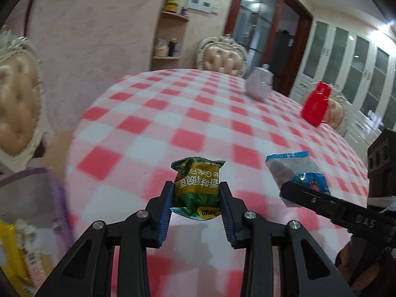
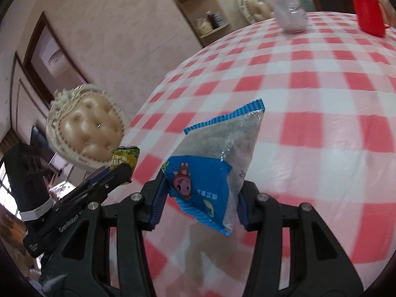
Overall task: Organize snacks
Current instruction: 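Carry the green packet and blue seed packet over the box, then open both grippers to drop the packets into the box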
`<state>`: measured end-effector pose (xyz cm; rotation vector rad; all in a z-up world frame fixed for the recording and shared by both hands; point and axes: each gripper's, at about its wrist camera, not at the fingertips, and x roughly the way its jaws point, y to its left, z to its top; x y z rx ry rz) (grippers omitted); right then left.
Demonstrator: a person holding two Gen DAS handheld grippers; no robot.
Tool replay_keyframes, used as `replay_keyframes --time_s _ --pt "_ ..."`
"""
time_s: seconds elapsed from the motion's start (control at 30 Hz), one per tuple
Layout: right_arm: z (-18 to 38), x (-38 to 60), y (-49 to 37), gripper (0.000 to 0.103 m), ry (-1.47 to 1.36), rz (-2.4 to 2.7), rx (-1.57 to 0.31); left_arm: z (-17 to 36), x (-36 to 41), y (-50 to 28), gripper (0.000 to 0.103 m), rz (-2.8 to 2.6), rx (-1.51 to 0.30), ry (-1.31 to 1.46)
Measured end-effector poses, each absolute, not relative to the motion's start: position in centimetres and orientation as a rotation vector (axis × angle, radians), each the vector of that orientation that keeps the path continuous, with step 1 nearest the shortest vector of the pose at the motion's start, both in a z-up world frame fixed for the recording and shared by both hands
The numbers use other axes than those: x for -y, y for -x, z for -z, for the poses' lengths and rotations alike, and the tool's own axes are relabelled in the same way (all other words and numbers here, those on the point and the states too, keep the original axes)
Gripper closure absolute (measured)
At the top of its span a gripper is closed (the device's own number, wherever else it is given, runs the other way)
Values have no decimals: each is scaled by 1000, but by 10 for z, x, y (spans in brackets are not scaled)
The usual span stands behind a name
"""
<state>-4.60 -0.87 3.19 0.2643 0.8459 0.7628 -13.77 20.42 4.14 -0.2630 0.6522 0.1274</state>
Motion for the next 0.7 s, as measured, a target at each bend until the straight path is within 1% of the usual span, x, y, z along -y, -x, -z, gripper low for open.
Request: replay_keyframes --time_s 0.23,0.47,0.53,0.57,0.6,0.63,0.67,0.7 --pt "-39 -84 98 51 -136 -1027 -886 -38 -279 204 66 -358 -672 300" --pt "-43 -177 163 51 80 -1246 -872 -45 -341 264 65 -579 -666 304" --pt "-39 -195 177 49 145 -1277 -872 -46 -350 273 62 -602 -664 299" --pt "-35 -202 184 46 177 -1284 -870 -47 -353 277 59 -614 -663 298" --pt "-33 -208 187 45 202 -1285 -867 -47 -357 281 41 -627 -660 302" --pt "-30 -214 192 38 229 -1280 -858 -47 -359 282 24 -638 -656 311" --pt "-28 -215 193 30 238 -1275 -854 -47 -361 285 5 -647 -652 317" --pt "-27 -216 194 27 241 -1274 -856 -47 -363 286 0 -653 -644 320"
